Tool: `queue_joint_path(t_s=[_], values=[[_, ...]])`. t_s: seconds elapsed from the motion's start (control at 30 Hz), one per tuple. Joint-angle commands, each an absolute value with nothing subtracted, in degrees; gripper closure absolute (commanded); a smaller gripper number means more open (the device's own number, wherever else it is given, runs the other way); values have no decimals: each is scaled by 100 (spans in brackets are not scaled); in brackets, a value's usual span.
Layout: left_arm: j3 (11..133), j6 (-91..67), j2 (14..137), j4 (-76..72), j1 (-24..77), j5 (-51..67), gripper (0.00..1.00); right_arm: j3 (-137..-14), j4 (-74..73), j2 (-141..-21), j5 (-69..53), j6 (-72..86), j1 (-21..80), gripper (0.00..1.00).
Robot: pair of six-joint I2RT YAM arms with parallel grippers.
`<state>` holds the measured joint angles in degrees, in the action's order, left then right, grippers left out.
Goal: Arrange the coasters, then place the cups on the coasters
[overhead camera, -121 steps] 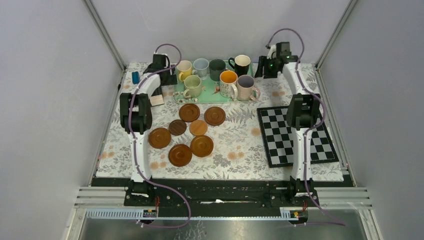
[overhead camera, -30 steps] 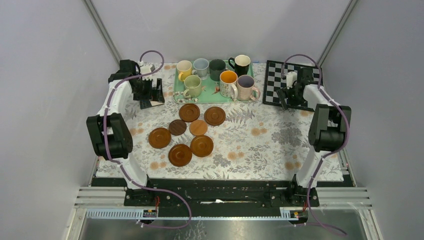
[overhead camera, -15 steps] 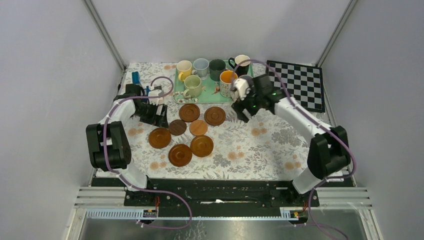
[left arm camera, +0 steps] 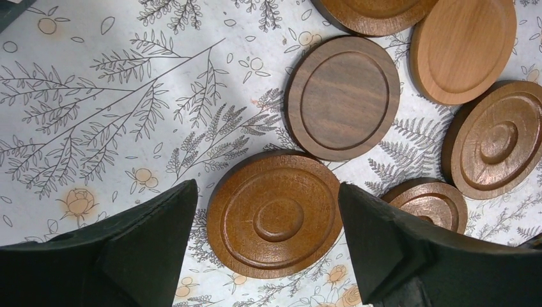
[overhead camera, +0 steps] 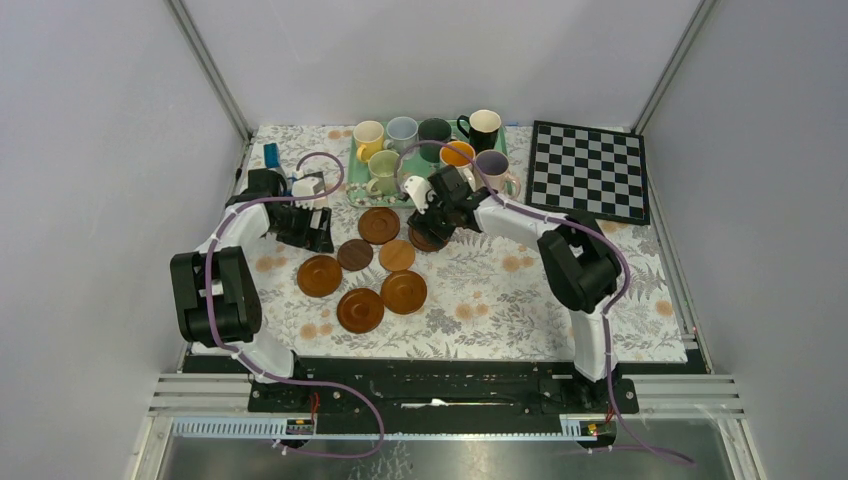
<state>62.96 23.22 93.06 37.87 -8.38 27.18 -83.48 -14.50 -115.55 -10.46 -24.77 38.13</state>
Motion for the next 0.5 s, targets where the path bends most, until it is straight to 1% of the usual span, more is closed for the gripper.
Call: queue_joint_path(t_s=[0.0, 0.17, 0.33, 0.47], values=[[6478, 2202, 9059, 3496, -878, 2725, 13, -8883, -1064, -11775, -690, -2344, 3882, 36], [6555, 2129, 9121, 3395, -879, 2737, 14, -8784, -948, -12047, -635, -2399, 3900, 43], [6656, 2075, 9177, 3349, -880, 2794, 14, -8685, -859, -12329, -284, -2449, 3910, 47], [6723, 2137, 9196, 3349, -879, 2841, 14, -8595, -1051, -12334, -121, -2540, 3908, 49]])
